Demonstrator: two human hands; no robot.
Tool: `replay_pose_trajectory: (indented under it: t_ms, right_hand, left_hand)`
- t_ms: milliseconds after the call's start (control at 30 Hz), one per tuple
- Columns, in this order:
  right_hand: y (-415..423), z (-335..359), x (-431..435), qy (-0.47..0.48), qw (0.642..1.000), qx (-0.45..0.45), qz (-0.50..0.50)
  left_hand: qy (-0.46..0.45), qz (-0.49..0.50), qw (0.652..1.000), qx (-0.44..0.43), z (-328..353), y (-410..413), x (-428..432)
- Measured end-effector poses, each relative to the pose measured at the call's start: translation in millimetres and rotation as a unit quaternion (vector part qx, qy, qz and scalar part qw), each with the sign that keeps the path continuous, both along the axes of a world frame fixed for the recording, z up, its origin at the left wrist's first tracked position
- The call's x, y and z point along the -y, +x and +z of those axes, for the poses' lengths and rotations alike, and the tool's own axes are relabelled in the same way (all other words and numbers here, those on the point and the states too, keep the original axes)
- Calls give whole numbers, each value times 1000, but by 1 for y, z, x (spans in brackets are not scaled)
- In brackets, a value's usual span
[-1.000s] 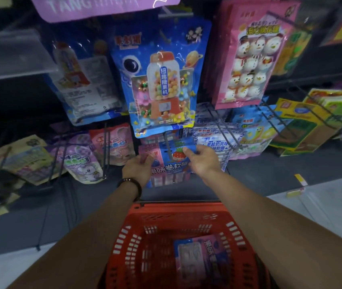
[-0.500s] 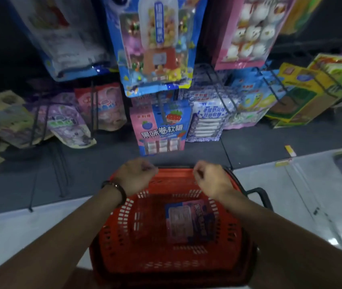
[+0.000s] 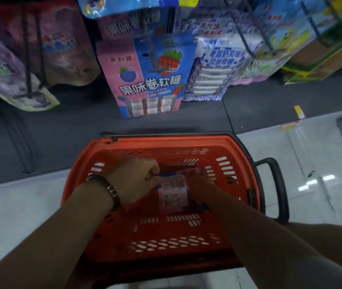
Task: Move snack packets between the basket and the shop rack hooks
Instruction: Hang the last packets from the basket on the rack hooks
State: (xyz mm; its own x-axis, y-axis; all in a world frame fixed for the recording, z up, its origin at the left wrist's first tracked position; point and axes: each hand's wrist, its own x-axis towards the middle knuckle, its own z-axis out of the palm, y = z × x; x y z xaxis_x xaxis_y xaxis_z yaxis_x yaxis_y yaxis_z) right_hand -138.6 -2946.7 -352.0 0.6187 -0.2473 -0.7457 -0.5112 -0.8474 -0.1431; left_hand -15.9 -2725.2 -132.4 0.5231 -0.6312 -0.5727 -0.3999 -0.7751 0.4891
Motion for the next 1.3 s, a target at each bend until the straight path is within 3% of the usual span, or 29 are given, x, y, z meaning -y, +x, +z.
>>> replay_pose_trajectory:
  t_ms: [233, 433, 533, 700, 900, 1133, 1300]
  right_hand:
    - [28, -17, 11, -45, 990, -57, 119]
    - [41, 12, -8, -95, 984, -68, 136]
    - [41, 17, -12, -50, 992, -60, 102]
    - [42, 47, -4, -13, 972, -24, 234]
    - [71, 165, -10, -48, 952, 17, 303]
    - [70, 297, -43, -111, 902, 90, 406]
    - [56, 359, -59, -101, 893, 149, 413]
  left_hand:
    - [32, -8, 999, -10, -17, 3, -2]
    - [45, -18, 999, -13, -18, 11, -1]
    - [45, -11, 999, -11, -20, 15, -5]
    - [49, -11, 999, -14, -20, 18, -12]
    - [9, 15, 997, 73, -6, 4, -22]
    - [-83, 96, 992, 1, 28, -36, -17]
    - [-150, 162, 975, 9, 45, -58, -30]
